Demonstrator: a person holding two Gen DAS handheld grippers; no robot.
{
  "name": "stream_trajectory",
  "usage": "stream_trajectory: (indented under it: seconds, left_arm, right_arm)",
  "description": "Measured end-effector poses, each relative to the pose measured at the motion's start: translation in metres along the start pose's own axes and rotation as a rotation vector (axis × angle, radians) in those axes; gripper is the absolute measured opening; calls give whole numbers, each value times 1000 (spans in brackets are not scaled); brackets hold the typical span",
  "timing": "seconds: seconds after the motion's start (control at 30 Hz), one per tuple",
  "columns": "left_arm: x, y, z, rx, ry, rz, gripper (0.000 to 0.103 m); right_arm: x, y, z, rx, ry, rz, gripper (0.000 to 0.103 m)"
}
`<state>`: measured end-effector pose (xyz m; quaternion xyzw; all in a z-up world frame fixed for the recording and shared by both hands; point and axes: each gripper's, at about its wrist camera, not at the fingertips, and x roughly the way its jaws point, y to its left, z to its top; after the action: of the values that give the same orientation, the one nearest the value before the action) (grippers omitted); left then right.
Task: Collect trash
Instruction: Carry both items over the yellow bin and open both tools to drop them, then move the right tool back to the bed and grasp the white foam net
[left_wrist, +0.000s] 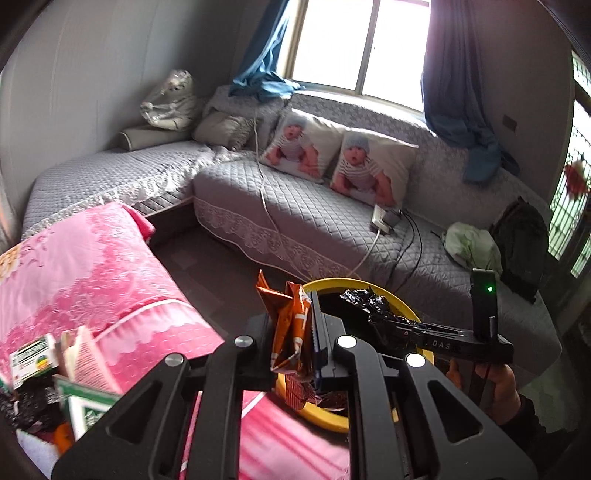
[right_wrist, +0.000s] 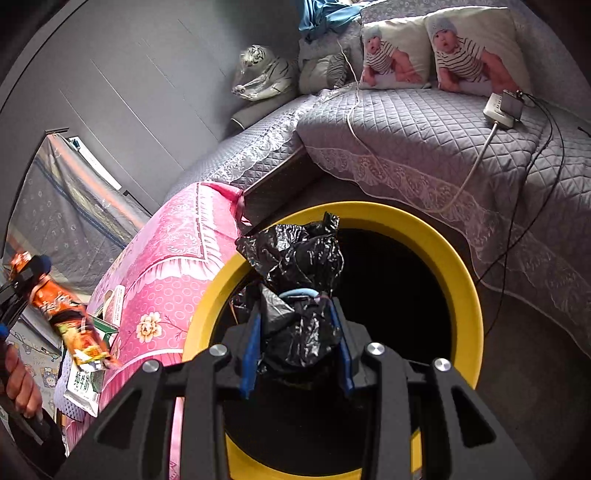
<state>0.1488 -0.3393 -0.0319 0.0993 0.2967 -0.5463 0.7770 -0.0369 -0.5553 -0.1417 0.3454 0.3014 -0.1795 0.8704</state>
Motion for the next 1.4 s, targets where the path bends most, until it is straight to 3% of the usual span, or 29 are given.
stream_trajectory:
  seconds: [0.33, 0.6, 0.63, 0.7, 0.73, 0.77, 0.93, 1.07, 1.23, 1.3, 1.4]
  left_arm:
    - [93, -35, -8, -12, 97, -84, 12]
    - [100, -35, -8, -38, 101, -66, 16]
    - [99, -32, -10, -49, 101, -63, 20]
    - [98, -29, -10, -60, 97, -53, 40]
    - [95, -28, -11, -67, 87, -36, 59]
    - [92, -26, -11, -77, 70, -25, 67]
    - [72, -17, -8, -113, 20, -21, 71]
    - [30, -4, -11, -144, -101, 75, 94]
    - [-40, 19, -14, -144, -258, 288, 95]
    - [-77, 30, -18, -127, -312, 372, 95]
    - [-122, 47, -28, -115, -357, 452, 95]
  right_arm:
    - [2, -21, -2, 57, 7, -18, 32]
    - [-2, -27, 5, 81, -17, -24, 43]
    - [-4, -27, 6, 86, -24, -32, 46]
    - [-7, -29, 9, 94, -36, -42, 51]
    - [-9, -29, 9, 100, -43, -44, 55]
    - [-11, -28, 10, 103, -49, -47, 56]
    - [-25, -27, 12, 111, -78, -49, 56]
    - [-39, -13, 12, 74, -115, -64, 57]
    - [-50, 21, 8, -5, -129, -2, 64]
    - [-50, 38, 6, -41, -122, 29, 75]
    - [-45, 71, 0, -106, -86, 95, 77]
